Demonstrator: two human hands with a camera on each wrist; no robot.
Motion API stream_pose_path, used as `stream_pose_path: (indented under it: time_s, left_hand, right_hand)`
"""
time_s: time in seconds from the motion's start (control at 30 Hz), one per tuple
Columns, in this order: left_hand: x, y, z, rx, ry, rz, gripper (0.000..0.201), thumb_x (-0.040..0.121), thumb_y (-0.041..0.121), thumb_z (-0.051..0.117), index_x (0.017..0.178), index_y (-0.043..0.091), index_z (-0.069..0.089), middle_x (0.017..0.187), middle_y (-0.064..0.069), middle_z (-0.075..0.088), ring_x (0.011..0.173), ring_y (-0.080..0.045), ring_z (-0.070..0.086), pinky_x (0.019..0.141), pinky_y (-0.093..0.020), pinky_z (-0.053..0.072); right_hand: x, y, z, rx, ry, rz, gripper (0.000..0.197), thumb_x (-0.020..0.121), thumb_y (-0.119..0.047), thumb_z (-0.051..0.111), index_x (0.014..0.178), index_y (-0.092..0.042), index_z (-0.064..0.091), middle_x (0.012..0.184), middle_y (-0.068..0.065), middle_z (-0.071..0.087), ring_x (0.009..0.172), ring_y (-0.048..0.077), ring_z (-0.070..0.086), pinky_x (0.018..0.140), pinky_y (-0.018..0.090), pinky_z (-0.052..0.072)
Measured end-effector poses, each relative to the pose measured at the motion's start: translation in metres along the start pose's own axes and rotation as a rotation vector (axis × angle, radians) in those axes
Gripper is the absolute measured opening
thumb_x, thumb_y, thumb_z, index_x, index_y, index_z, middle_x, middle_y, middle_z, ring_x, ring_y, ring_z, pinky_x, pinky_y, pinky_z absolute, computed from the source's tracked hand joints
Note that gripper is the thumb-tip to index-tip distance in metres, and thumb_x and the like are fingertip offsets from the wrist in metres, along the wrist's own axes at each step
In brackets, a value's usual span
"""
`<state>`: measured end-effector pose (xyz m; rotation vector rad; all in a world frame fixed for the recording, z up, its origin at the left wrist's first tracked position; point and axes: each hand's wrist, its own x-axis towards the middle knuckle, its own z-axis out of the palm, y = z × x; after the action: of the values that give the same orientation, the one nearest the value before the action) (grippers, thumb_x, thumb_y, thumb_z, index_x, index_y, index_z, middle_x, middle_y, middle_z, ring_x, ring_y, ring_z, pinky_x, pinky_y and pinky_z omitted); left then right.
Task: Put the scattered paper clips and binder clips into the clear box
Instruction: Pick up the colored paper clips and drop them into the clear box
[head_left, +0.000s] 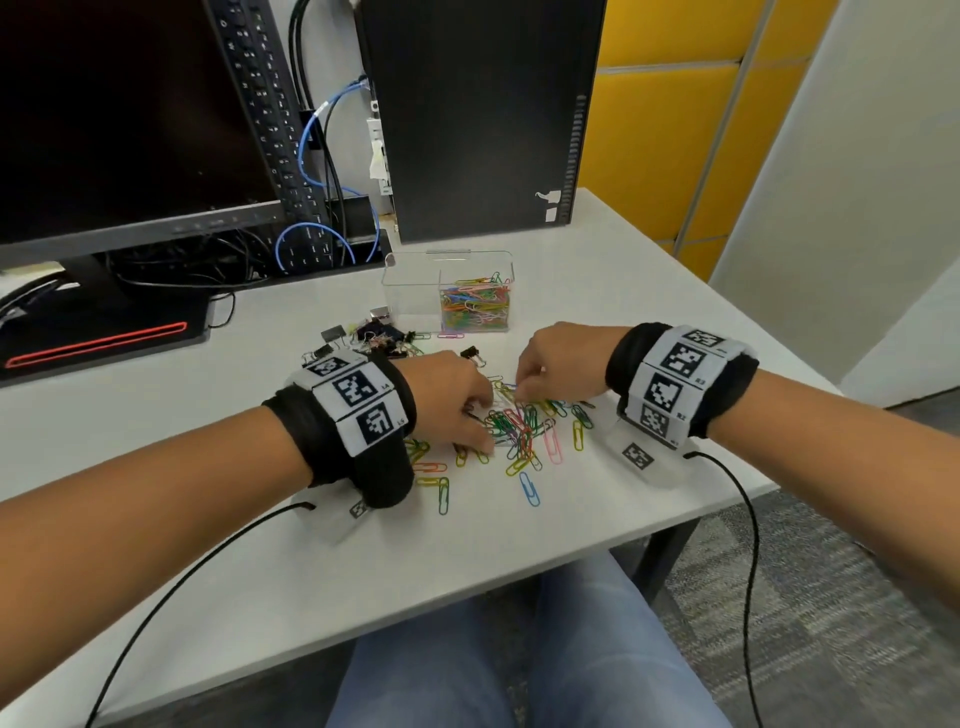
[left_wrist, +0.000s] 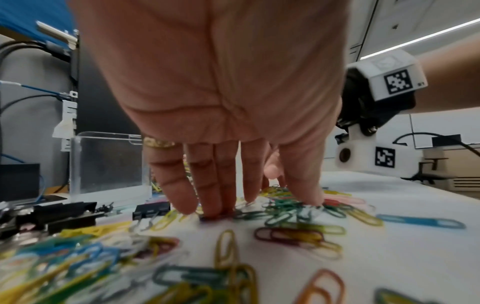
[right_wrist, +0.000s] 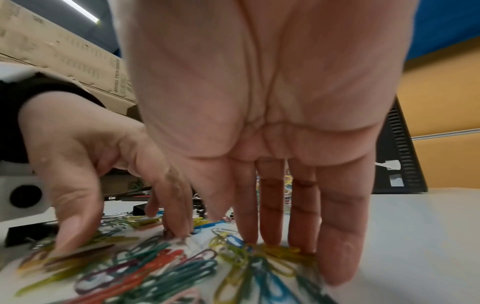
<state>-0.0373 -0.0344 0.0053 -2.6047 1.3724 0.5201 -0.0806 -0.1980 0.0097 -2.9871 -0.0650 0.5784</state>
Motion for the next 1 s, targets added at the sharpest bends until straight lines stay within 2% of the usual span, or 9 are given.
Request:
stream_pose_path:
  time_s: [0.07,0.17,0.3,0.4,0.57,0.63,0.73,0.87,1.0]
  left_hand:
    - [0.0,0.003,0.002,0.016,-0.002,-0.009,0.064,0.075,0.059,0.064,0.127,0.023,0.053,0.117,0.0,0.056,0.104,-0.019,0.055,0.088,-0.032,0.049]
    - [0.0,0.003,0.002,-0.003,0.022,0.002,0.055,0.077,0.048,0.069,0.122,0.019,0.056,0.113,-0.002,0.058,0.097,-0.018,0.056,0.084,-0.03,0.049]
    - [0.002,0.001,0.001,-0.081,0.076,0.018,0.033,0.084,0.028,0.067,0.113,0.013,0.062,0.106,-0.002,0.065,0.084,-0.012,0.051,0.077,-0.023,0.043]
    - [0.003,0.001,0.0,-0.115,0.099,0.009,0.024,0.085,0.02,0.065,0.108,0.012,0.065,0.104,-0.003,0.067,0.089,-0.016,0.057,0.077,-0.021,0.041]
    - [0.006,0.004,-0.001,-0.11,0.071,-0.009,0.023,0.087,0.013,0.057,0.11,0.012,0.063,0.107,-0.002,0.065,0.089,-0.014,0.053,0.077,-0.02,0.041]
    - [0.008,0.005,0.0,-0.107,0.036,-0.012,0.022,0.087,0.01,0.055,0.107,0.012,0.063,0.108,-0.003,0.064,0.095,-0.017,0.056,0.08,-0.023,0.043]
    - [0.009,0.005,0.001,-0.09,0.011,0.0,0.018,0.088,0.009,0.052,0.103,0.012,0.063,0.103,-0.002,0.063,0.086,-0.013,0.05,0.078,-0.024,0.043]
    - [0.009,0.003,0.001,-0.067,0.019,0.027,0.011,0.088,0.01,0.052,0.096,0.015,0.06,0.09,0.002,0.054,0.083,-0.013,0.047,0.074,-0.024,0.041]
    - [0.008,0.003,0.001,-0.073,-0.014,0.028,0.01,0.087,0.009,0.051,0.09,0.019,0.049,0.086,0.004,0.049,0.082,-0.016,0.047,0.07,-0.025,0.038]
  right_hand:
    - [-0.002,-0.004,0.001,-0.042,-0.019,-0.01,0.049,0.08,-0.053,0.065,0.11,-0.015,0.068,0.106,0.002,0.068,0.097,0.021,0.061,0.088,0.035,0.052]
    - [-0.004,-0.008,0.003,-0.043,0.007,-0.026,0.051,0.074,-0.044,0.075,0.115,-0.015,0.065,0.11,0.002,0.065,0.092,0.017,0.056,0.083,0.028,0.049]
    - [-0.002,-0.01,0.0,-0.008,0.048,-0.024,0.035,0.079,-0.023,0.074,0.112,-0.013,0.068,0.109,0.002,0.068,0.09,0.017,0.058,0.078,0.024,0.048]
    - [0.001,-0.013,-0.001,0.007,0.062,-0.011,0.029,0.079,-0.015,0.072,0.108,-0.013,0.07,0.107,0.004,0.069,0.096,0.02,0.064,0.081,0.027,0.054]
    - [0.005,-0.016,-0.001,0.02,0.075,0.017,0.03,0.08,-0.016,0.072,0.109,-0.012,0.069,0.109,0.004,0.067,0.087,0.017,0.055,0.072,0.023,0.043]
    - [0.006,-0.017,-0.001,0.029,0.072,0.02,0.029,0.08,-0.015,0.072,0.108,-0.011,0.069,0.109,0.005,0.068,0.094,0.02,0.059,0.073,0.022,0.043]
    - [0.008,-0.016,-0.002,0.031,0.064,0.015,0.027,0.08,-0.015,0.071,0.106,-0.009,0.07,0.109,0.006,0.069,0.101,0.021,0.062,0.073,0.022,0.043]
    - [0.008,-0.016,-0.002,0.033,0.071,0.007,0.025,0.08,-0.015,0.072,0.105,-0.009,0.07,0.107,0.006,0.069,0.089,0.018,0.058,0.072,0.023,0.043]
    - [0.009,-0.016,-0.003,0.038,0.088,0.007,0.022,0.079,-0.014,0.072,0.1,-0.01,0.071,0.104,0.006,0.07,0.083,0.015,0.055,0.072,0.024,0.046]
